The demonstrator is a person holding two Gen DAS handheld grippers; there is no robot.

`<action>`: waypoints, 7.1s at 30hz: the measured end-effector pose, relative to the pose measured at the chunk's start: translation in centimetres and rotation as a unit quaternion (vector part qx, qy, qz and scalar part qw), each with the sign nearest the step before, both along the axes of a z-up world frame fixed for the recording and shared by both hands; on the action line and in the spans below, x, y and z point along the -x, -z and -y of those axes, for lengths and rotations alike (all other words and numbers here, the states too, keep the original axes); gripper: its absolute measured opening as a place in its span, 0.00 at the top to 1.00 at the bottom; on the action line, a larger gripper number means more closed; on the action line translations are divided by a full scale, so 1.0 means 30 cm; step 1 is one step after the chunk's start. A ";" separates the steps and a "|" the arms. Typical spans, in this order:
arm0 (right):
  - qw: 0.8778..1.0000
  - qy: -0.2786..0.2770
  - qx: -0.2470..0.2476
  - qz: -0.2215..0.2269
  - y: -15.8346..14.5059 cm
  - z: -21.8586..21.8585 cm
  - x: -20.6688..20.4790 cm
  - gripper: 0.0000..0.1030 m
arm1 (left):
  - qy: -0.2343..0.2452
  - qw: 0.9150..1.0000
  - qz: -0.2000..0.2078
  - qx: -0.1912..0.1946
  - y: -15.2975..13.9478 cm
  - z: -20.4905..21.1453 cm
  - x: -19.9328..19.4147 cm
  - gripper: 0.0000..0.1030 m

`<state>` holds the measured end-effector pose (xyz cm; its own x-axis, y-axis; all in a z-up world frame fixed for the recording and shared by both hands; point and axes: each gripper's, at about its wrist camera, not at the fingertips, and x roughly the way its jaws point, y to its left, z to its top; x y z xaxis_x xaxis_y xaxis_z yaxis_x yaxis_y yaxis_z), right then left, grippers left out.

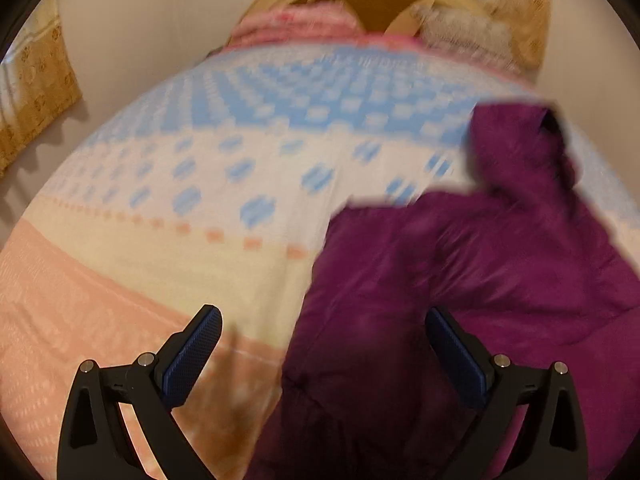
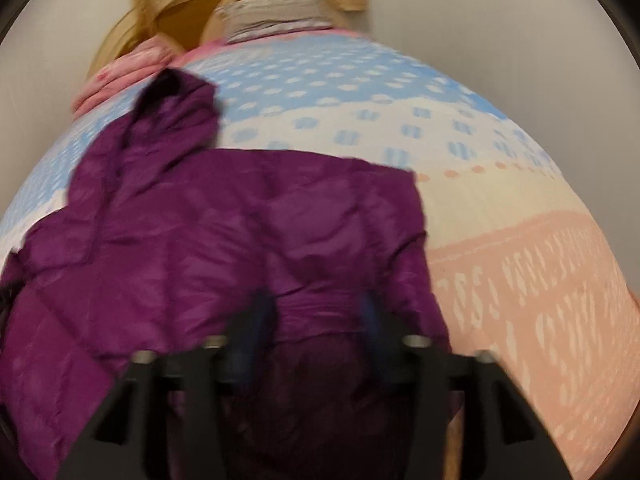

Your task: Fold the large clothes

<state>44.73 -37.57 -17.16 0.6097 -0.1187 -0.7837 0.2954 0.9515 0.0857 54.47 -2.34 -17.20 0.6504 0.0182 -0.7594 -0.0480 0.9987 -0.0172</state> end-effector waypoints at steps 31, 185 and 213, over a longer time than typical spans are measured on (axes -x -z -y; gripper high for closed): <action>0.995 -0.081 -0.058 0.002 0.036 0.006 -0.856 0.36 | 0.130 0.991 -0.026 0.024 0.006 0.394 -0.743 0.32; 0.999 -0.039 0.011 0.030 0.156 -0.240 0.914 0.27 | 0.127 0.992 0.007 0.002 0.091 -0.147 1.101 0.09; 0.996 -0.064 -0.040 0.039 0.176 -0.311 1.148 0.93 | 0.206 0.978 0.036 -0.001 0.046 -0.083 1.339 0.92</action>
